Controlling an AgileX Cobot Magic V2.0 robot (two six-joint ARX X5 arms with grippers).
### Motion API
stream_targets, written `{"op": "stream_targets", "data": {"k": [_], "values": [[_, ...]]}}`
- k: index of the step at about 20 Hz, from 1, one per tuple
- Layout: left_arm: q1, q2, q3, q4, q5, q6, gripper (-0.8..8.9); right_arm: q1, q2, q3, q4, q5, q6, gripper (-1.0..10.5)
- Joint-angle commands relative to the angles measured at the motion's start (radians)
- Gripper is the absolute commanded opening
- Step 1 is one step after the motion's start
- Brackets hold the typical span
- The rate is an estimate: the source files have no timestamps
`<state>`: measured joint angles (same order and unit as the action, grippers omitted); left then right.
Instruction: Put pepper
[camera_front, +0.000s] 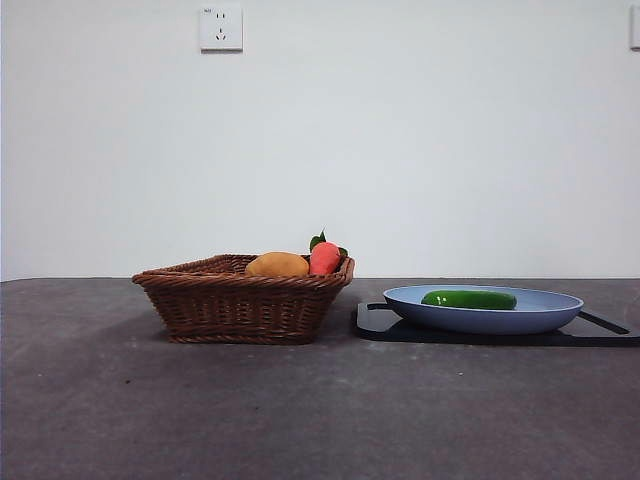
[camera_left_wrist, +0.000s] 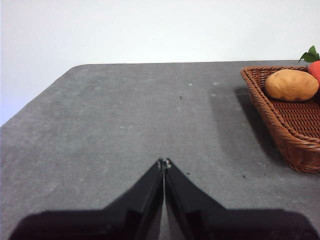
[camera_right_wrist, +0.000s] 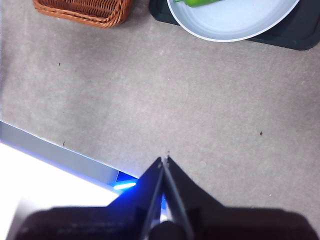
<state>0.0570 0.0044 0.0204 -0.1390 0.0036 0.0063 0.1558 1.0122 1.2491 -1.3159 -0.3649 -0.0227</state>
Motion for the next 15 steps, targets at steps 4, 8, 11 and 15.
{"op": "stream_targets", "data": {"k": [4,8,11,15], "values": [[0.004,-0.003,-0.002,0.01,0.001,-0.006,0.08,0.0,0.007,0.016,0.006,0.001,0.003,0.1],[0.004,-0.003,-0.002,0.01,0.001,-0.006,0.08,-0.042,-0.023,0.016,0.034,0.031,-0.066,0.1],[0.004,-0.003,-0.002,0.011,0.001,-0.006,0.08,-0.091,-0.122,-0.019,0.255,0.019,-0.035,0.1],[0.004,-0.003,-0.002,0.011,0.001,-0.006,0.08,-0.119,-0.336,-0.282,0.647,0.005,0.018,0.1]]}}
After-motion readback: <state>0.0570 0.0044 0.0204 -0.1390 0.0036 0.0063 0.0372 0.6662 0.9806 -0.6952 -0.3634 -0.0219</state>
